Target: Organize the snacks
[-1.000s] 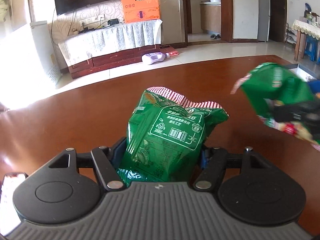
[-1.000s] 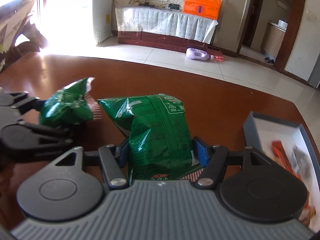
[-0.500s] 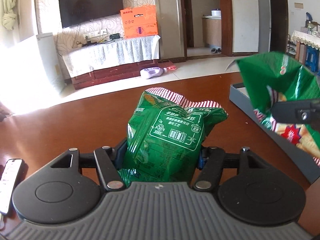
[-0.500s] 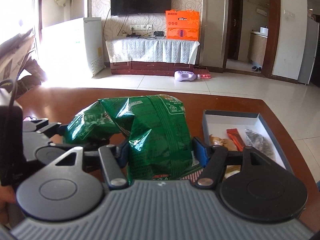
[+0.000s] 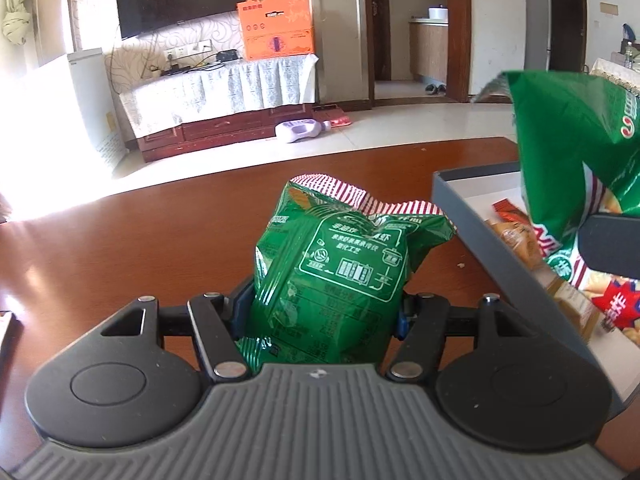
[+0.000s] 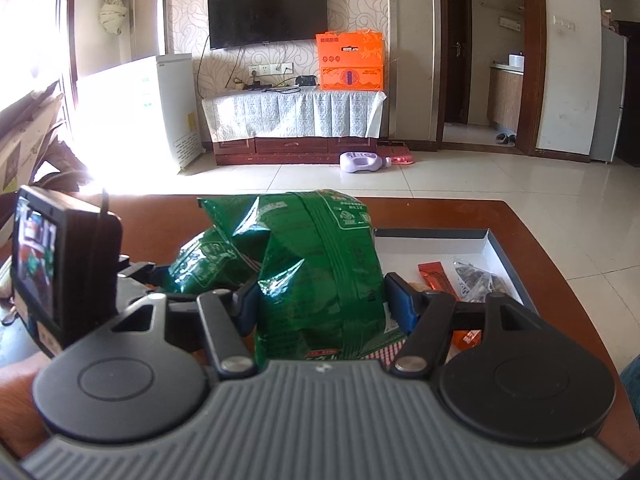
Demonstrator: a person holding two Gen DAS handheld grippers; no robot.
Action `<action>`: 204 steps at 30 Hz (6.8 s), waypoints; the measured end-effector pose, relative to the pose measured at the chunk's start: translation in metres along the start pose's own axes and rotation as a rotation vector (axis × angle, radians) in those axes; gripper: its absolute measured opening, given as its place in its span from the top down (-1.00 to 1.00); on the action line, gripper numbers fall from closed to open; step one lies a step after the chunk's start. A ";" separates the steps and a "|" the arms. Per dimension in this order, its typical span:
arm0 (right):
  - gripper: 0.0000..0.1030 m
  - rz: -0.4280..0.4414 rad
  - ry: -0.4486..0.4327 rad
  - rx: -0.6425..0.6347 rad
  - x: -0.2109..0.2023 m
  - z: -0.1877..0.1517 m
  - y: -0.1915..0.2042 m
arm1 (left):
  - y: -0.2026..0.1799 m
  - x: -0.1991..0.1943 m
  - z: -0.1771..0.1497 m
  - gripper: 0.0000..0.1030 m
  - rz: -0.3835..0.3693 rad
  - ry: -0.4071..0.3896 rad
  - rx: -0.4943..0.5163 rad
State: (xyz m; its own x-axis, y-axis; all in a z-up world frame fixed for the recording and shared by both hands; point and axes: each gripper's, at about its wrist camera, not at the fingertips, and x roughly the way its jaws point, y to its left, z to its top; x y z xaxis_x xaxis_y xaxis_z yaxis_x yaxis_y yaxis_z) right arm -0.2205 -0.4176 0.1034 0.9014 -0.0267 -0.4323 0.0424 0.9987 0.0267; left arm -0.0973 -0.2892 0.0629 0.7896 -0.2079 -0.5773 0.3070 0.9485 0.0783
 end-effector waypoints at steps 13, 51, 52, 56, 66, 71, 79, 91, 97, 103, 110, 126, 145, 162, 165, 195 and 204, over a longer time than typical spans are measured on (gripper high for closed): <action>-0.29 -0.032 -0.006 0.025 -0.004 -0.004 -0.016 | -0.025 0.004 0.005 -0.33 -0.067 -0.008 0.012; -0.29 -0.158 0.020 0.077 -0.016 -0.018 -0.043 | -0.054 0.022 0.034 -0.34 -0.214 -0.086 0.002; -0.29 -0.171 0.027 0.073 -0.015 -0.020 -0.046 | -0.056 0.025 0.036 -0.34 -0.216 -0.085 0.001; -0.29 -0.216 0.065 0.058 -0.010 -0.028 -0.057 | -0.059 0.038 0.050 -0.34 -0.215 -0.095 0.002; -0.28 -0.227 0.192 -0.060 0.016 -0.045 -0.054 | -0.086 0.077 0.076 -0.34 -0.264 -0.078 0.011; -0.28 -0.241 0.233 -0.126 0.031 -0.046 -0.047 | -0.114 0.092 0.081 -0.34 -0.311 -0.063 0.044; -0.28 -0.248 0.238 -0.176 0.042 -0.048 -0.042 | -0.152 0.105 0.074 -0.57 -0.323 -0.063 0.112; -0.29 -0.277 0.223 -0.192 0.048 -0.055 -0.038 | -0.163 0.093 0.068 -0.91 -0.361 -0.088 0.155; -0.39 -0.298 0.234 -0.227 0.051 -0.061 -0.032 | -0.163 0.085 0.064 -0.92 -0.365 -0.092 0.161; -0.52 -0.302 0.200 -0.217 0.042 -0.059 -0.033 | -0.152 0.080 0.067 -0.93 -0.392 -0.101 0.133; -0.52 -0.281 0.134 -0.171 0.029 -0.056 -0.038 | -0.136 0.065 0.073 -0.93 -0.398 -0.132 0.112; -0.53 -0.226 0.066 -0.054 -0.002 -0.055 -0.047 | -0.095 0.012 0.068 -0.95 -0.397 -0.235 0.039; -0.53 -0.312 0.124 0.235 -0.121 -0.104 -0.025 | -0.066 -0.162 -0.027 -1.00 -0.297 -0.242 0.099; -0.53 -0.351 0.177 0.146 -0.128 -0.136 0.004 | -0.051 -0.222 -0.091 -1.00 -0.319 -0.141 0.070; -0.54 -0.347 0.167 0.168 -0.128 -0.137 0.000 | -0.059 -0.222 -0.097 -1.00 -0.318 -0.123 0.087; -0.54 -0.379 0.245 0.235 -0.123 -0.135 -0.033 | -0.088 -0.217 -0.091 -1.00 -0.135 -0.113 0.082; -0.54 -0.367 0.266 0.152 -0.101 -0.124 -0.024 | -0.071 -0.205 -0.088 -1.00 -0.246 -0.032 -0.003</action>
State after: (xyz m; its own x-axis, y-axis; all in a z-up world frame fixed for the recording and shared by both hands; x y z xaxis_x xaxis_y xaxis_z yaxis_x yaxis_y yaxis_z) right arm -0.3660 -0.4341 0.0343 0.6744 -0.3452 -0.6527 0.4179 0.9072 -0.0480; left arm -0.3271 -0.2929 0.1044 0.7078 -0.4403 -0.5524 0.4908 0.8689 -0.0637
